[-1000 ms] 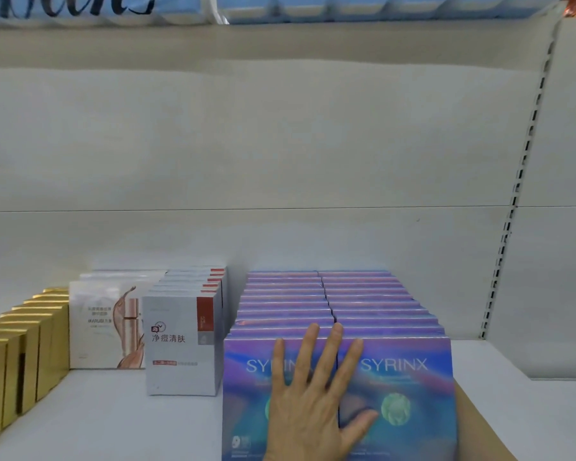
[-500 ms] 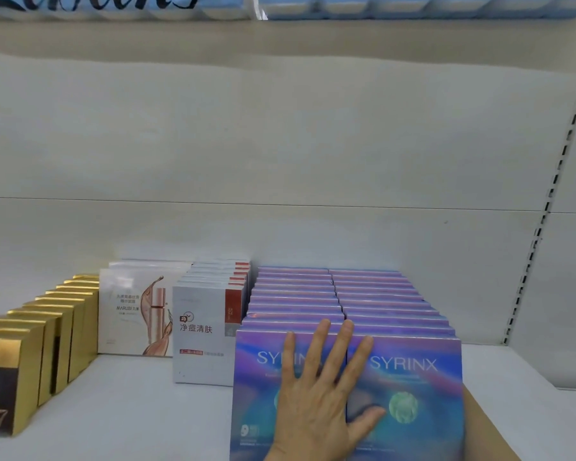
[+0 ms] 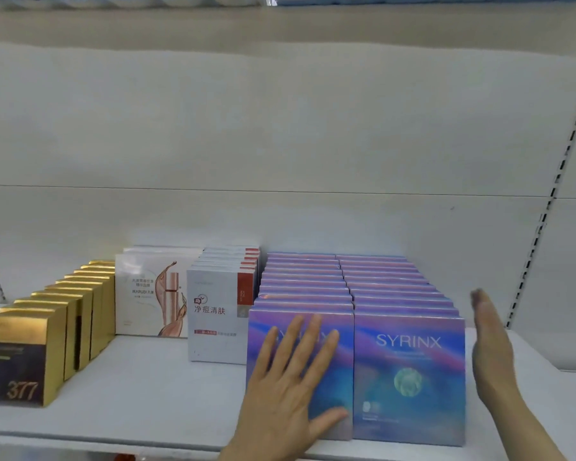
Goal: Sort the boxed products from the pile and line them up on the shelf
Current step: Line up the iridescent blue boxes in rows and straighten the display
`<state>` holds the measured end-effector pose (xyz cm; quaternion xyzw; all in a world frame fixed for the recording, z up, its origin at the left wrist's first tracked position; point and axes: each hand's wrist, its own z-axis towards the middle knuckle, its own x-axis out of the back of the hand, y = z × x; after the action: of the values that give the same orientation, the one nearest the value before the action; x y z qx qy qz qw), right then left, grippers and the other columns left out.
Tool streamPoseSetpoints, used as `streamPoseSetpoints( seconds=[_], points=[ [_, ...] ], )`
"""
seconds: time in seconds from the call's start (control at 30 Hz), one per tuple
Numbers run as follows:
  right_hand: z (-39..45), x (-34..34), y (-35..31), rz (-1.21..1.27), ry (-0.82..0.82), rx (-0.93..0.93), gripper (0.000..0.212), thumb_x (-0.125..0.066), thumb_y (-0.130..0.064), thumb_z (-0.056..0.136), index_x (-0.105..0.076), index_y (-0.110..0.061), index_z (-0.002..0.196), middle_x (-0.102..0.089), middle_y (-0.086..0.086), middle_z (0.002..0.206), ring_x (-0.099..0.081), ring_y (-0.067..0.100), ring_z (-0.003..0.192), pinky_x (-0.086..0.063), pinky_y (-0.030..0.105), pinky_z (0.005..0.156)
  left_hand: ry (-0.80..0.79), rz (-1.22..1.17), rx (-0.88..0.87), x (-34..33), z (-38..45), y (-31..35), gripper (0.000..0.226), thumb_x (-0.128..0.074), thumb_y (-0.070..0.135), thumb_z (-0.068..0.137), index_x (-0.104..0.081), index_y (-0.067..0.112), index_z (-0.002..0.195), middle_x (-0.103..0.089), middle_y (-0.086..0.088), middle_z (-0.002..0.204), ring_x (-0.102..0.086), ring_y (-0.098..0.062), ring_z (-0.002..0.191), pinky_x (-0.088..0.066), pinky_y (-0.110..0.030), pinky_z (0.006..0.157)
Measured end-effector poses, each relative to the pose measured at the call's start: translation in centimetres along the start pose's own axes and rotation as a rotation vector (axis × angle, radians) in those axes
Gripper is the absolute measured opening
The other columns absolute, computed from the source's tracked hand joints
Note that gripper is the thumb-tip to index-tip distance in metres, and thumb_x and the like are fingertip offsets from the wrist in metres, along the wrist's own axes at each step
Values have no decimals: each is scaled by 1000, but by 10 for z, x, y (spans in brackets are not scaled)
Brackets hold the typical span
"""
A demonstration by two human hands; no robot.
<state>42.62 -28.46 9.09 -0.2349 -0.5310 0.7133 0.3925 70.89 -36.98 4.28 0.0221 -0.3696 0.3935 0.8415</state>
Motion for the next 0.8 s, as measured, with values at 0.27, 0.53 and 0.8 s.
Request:
streamPoseSetpoints(
  seconds=[0.27,0.53,0.8],
  points=[
    [-89,-34,24,-663,114,714,78,-28,-59,95,-30,0,146,-17,28,157,-16,44,145,-9,44,121,-96,33,28,-2,-35,-9,100,-56,69,77,-25,14,155,-22,-9,162,-18,-27,150,-21,-47,116],
    [-104,-68,51,-977,-36,838,74,-16,-54,99,-24,0,149,-23,23,157,-21,43,144,-22,61,113,-229,16,32,-3,-30,-10,88,-43,73,87,-25,20,155,-16,-6,164,-17,-24,150,-22,-45,114],
    [-108,-68,47,-994,-140,777,76,-10,-55,99,-14,-1,152,-15,21,160,-15,40,147,-17,58,116,-258,25,49,0,-32,-5,86,-36,71,92,-20,17,156,-13,-10,164,-16,-26,150,-18,-46,115]
  ],
)
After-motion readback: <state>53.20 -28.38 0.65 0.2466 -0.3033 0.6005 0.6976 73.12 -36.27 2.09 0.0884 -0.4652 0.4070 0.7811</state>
